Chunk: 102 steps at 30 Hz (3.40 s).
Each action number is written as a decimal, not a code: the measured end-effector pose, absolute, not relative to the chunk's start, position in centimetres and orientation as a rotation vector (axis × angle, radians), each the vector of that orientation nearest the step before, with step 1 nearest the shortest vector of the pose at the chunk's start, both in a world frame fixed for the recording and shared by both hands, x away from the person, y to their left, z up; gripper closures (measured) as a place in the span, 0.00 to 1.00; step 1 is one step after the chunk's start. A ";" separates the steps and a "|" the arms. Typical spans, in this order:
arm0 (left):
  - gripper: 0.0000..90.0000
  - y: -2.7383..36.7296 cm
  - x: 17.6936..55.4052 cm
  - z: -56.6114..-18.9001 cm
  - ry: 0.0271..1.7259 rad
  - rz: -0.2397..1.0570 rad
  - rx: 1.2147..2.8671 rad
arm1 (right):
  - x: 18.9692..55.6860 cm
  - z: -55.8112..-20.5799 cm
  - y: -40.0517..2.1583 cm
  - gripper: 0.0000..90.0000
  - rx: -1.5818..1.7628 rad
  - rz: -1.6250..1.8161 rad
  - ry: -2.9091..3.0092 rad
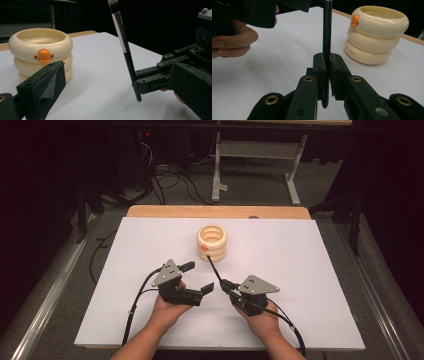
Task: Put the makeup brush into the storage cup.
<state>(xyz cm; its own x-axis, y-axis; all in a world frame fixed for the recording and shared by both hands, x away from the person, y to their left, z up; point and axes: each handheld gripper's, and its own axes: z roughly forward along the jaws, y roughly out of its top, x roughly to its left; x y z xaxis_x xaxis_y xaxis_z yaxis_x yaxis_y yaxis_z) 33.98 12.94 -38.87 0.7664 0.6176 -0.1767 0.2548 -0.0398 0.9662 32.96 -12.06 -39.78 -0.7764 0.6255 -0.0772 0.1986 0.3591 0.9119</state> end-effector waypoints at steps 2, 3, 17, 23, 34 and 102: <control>0.02 12.9 34.0 -38.9 0.711 0.332 1.621 | 32.9 -39.8 -12.0 0.96 0.718 1.399 2.215; 0.02 12.9 34.0 -38.9 0.711 0.331 1.620 | 32.8 -39.8 -12.0 0.96 0.720 1.401 2.216; 0.03 12.9 33.9 -38.8 0.706 0.315 1.611 | 32.3 -39.9 -11.3 0.96 0.683 1.418 2.227; 0.05 12.9 33.9 -39.0 0.705 0.303 1.607 | 32.2 -40.1 -11.0 0.96 0.666 1.419 2.233; 0.10 13.4 34.0 -39.0 0.723 0.276 1.569 | 32.1 -40.3 -10.8 0.96 0.656 1.409 2.243; 0.87 13.9 33.7 -39.0 0.715 0.217 1.526 | 32.2 -40.8 -10.4 0.96 0.627 1.420 2.240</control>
